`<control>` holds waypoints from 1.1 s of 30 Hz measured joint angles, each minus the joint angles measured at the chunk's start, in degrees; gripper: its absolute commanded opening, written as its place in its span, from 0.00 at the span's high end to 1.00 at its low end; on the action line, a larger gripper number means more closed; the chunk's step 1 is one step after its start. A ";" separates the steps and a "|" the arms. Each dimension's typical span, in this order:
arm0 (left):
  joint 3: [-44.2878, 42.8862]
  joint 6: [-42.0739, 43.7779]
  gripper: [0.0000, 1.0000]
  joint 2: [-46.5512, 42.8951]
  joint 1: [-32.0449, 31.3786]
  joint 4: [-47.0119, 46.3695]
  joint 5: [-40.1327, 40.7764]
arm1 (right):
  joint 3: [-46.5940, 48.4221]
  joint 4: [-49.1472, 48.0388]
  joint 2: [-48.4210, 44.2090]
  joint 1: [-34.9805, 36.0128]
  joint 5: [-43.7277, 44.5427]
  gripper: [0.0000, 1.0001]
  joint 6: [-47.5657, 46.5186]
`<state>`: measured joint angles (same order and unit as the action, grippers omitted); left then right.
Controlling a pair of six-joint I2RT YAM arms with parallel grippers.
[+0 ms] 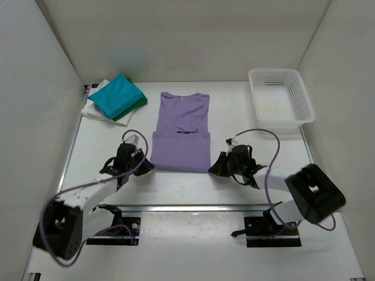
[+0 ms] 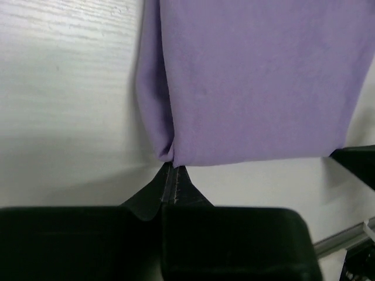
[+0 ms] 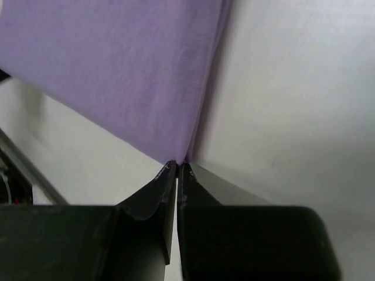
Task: Fold and stack the t-shirts
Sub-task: Grab one side of the 2/3 rectangular tshirt with both arms, then fold the long partially folded tshirt into a neat square
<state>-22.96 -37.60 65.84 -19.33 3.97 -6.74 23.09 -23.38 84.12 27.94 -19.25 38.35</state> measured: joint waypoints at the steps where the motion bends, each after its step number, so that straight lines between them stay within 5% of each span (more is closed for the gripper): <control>1: 0.79 0.33 1.00 -3.85 -0.20 2.16 0.09 | -1.86 1.38 -3.13 1.75 1.05 1.00 0.11; 9: 4.61 -5.07 1.00 -38.47 -7.69 22.49 -2.78 | -8.79 22.53 -32.76 23.23 11.93 1.00 4.55; 12: 1.16 -5.20 1.00 -42.21 -5.44 29.40 -4.74 | -6.08 30.99 -40.26 23.67 13.20 1.00 4.94; 18: -14.75 -1.33 1.00 -22.95 -1.14 30.21 -4.55 | 8.46 35.39 -32.89 2.78 6.10 1.00 -2.60; 22: -28.44 0.70 1.00 -4.31 -1.05 24.94 -2.82 | 23.85 34.53 -15.56 -8.76 0.55 1.00 -8.07; 33: -60.35 2.25 1.00 39.43 0.85 18.82 2.95 | 61.66 34.84 23.69 -15.76 -2.73 1.00 -14.91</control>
<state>-83.31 -35.35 105.27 -18.48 22.79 -3.79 84.75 11.46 107.81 12.19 -21.98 23.44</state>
